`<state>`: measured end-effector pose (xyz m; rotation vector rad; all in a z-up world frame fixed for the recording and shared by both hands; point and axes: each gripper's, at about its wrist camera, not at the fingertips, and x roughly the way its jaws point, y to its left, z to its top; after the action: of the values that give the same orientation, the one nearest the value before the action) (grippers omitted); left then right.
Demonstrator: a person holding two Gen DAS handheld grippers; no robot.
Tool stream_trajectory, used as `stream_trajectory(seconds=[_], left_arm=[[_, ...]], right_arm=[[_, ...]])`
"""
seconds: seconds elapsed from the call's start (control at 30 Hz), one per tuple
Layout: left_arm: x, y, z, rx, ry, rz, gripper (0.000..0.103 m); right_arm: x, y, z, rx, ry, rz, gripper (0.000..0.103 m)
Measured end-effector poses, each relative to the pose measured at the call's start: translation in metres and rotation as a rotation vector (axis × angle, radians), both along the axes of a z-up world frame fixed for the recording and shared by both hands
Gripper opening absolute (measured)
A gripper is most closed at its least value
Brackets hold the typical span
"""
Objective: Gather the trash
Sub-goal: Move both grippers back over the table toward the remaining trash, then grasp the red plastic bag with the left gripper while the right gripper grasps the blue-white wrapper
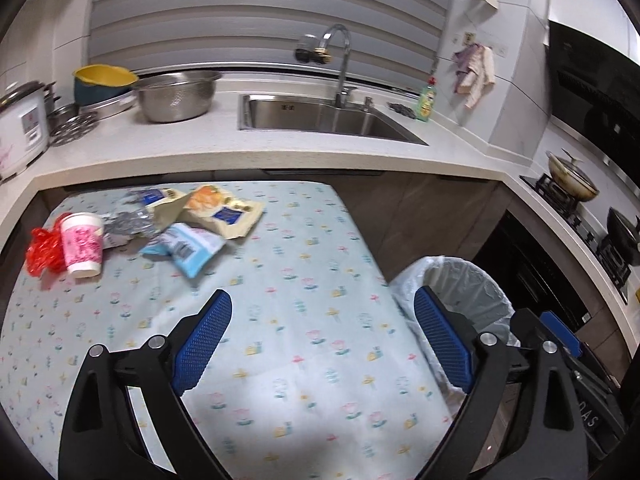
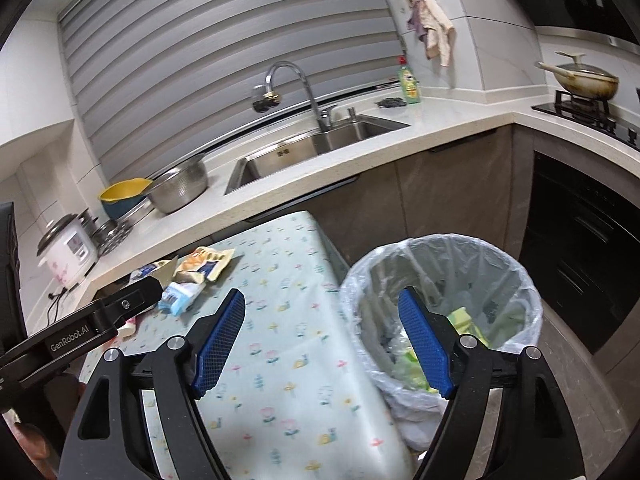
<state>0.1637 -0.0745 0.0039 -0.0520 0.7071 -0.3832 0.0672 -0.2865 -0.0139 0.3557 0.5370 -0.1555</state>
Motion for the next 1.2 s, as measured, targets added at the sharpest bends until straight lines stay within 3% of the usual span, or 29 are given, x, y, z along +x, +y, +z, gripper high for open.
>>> stream_trajectory(seconds=[0.37, 0.67, 1.2], left_arm=[[0.023, 0.117, -0.007, 0.007, 0.015, 0.176, 0.093], [0.054, 0.217, -0.019, 0.009, 0.034, 0.311, 0.094], [0.136, 0.341, -0.068, 0.032, 0.105, 0.463, 0.095]], right_arm=[[0.04, 0.092, -0.001, -0.025, 0.019, 0.137, 0.076], [0.086, 0.164, -0.02, -0.035, 0.074, 0.221, 0.076], [0.176, 0.223, -0.068, -0.033, 0.177, 0.269, 0.076]])
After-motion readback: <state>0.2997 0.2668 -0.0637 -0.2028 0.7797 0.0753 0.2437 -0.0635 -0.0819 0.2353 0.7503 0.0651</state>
